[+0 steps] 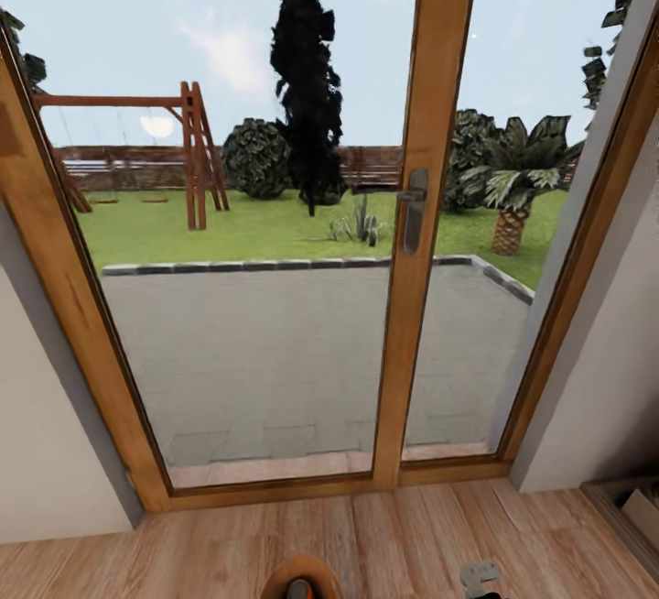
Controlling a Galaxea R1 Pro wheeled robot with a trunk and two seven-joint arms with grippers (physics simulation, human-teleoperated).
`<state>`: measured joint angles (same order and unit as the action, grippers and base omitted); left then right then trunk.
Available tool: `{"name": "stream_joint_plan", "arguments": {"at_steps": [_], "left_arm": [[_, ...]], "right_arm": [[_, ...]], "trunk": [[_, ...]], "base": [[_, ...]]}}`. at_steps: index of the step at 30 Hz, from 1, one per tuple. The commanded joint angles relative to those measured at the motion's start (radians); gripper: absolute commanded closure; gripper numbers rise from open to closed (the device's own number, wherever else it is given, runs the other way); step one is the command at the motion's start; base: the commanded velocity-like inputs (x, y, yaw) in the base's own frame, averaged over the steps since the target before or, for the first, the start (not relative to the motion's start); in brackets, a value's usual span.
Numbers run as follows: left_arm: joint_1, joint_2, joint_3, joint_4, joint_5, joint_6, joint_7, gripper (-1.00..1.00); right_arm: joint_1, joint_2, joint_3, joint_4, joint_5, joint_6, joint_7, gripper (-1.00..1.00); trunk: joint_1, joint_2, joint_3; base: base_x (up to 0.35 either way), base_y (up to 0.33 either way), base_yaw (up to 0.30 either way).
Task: Put the three can of soda from the living room inside the tash can in the kitchen.
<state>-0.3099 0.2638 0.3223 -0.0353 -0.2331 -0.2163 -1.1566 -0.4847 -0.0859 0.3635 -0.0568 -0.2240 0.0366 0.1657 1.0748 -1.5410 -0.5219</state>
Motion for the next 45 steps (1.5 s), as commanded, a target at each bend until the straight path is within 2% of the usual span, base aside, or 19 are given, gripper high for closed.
{"name": "stream_joint_plan", "arguments": {"at_steps": [1, 15, 20, 25, 28, 33, 35, 41, 45], "left_arm": [[0.000, 0.000, 0.000, 0.000, 0.000, 0.000, 0.000, -1.00], [0.000, -0.002, -0.001, -0.002, 0.001, -0.001, -0.001, -1.00], [0.000, -0.016, -0.001, 0.000, 0.000, -0.001, -0.001, -1.00], [0.000, -0.022, -0.001, -0.001, 0.000, -0.002, -0.001, -1.00], [0.000, -0.023, -0.001, -0.001, -0.001, -0.002, -0.002, -1.00], [0.000, -0.024, -0.001, 0.000, 0.000, -0.002, -0.002, -1.00], [0.000, -0.024, -0.001, 0.000, 0.000, -0.002, -0.002, -1.00], [0.000, -0.024, -0.001, 0.000, 0.000, -0.002, -0.002, -1.00], [0.000, -0.024, -0.001, 0.000, 0.000, -0.002, -0.002, -1.00]], "right_arm": [[0.000, 0.000, 0.000, 0.000, 0.000, 0.000, 0.000, -1.00], [0.000, 0.001, -0.001, -0.001, -0.001, 0.000, -0.007, -1.00], [0.001, 0.005, -0.001, 0.004, 0.000, -0.001, -0.009, -1.00], [0.014, 0.006, -0.001, 0.078, 0.001, 0.000, -0.009, -1.00], [0.053, 0.006, -0.002, 0.096, 0.000, -0.001, -0.009, -1.00], [0.160, 0.006, -0.002, 0.106, 0.000, -0.002, -0.009, -1.00], [0.185, 0.006, -0.002, 0.107, 0.000, -0.002, -0.009, -1.00], [0.230, 0.006, -0.002, 0.107, 0.000, -0.003, -0.009, -1.00], [0.237, 0.006, -0.002, 0.106, 0.000, -0.003, -0.009, -1.00]], "trunk": [[0.000, 0.000, 0.002], [0.000, 0.000, 0.015], [0.000, 0.000, 0.015], [0.000, 0.000, 0.015], [0.000, 0.000, 0.015], [0.000, 0.000, 0.015], [0.000, 0.000, 0.015], [0.000, 0.000, 0.015], [0.000, 0.000, 0.015]], "base": [[0.000, 0.000, 0.000], [0.000, 0.000, 0.000], [0.000, 0.000, 0.000], [0.000, 0.000, 0.000], [0.000, 0.000, 0.000], [0.000, 0.000, 0.000], [0.000, 0.000, 0.000], [0.000, 0.000, 0.000], [0.000, 0.000, 0.000]]}}
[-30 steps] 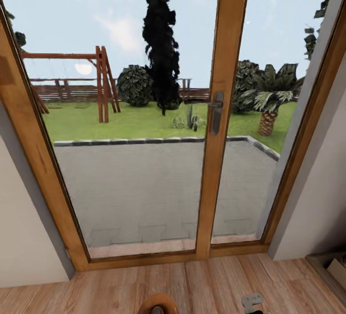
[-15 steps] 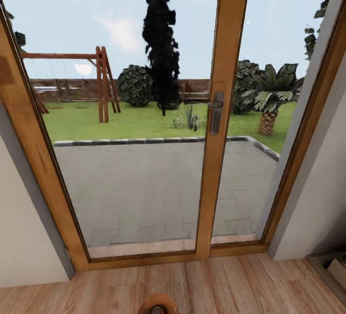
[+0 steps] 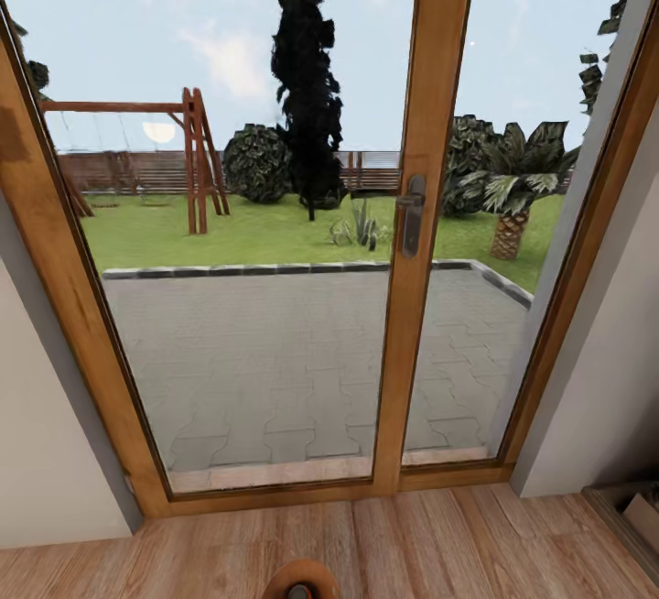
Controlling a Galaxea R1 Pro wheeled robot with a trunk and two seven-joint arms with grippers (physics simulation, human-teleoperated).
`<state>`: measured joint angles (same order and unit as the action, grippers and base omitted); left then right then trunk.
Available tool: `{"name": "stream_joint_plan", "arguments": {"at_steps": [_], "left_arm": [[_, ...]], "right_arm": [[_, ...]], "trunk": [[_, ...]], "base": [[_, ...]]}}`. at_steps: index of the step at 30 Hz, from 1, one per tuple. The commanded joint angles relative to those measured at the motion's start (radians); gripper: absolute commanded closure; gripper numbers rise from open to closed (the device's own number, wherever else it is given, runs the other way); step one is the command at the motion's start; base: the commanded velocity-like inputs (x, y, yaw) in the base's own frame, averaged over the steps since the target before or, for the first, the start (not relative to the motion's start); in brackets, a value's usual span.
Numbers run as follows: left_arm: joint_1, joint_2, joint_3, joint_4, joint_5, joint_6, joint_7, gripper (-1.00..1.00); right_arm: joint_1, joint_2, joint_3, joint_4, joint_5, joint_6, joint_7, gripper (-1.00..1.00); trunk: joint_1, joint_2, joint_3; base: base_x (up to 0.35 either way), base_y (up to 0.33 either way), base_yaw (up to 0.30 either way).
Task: Put the three can of soda from the living room inside the tash can in the kitchen.
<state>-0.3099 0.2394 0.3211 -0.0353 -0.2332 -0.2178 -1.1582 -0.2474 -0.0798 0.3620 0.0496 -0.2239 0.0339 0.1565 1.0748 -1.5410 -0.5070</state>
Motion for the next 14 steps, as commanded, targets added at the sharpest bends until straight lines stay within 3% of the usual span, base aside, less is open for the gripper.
{"name": "stream_joint_plan", "arguments": {"at_steps": [1, 14], "left_arm": [[0.000, 0.000, 0.000, 0.000, 0.000, 0.000, 0.000, -1.00], [0.000, 0.000, 0.000, 0.000, 0.000, 0.000, 0.000, -1.00]], "right_arm": [[0.002, 0.000, 0.000, 0.000, 0.000, 0.000, 0.000, -1.00], [0.005, 0.000, 0.000, 0.000, 0.000, 0.000, 0.000, -1.00]], "trunk": [[0.000, 0.000, 0.000], [0.000, 0.000, 0.000]], "base": [[0.000, 0.000, 0.000], [0.000, 0.000, 0.000]]}}
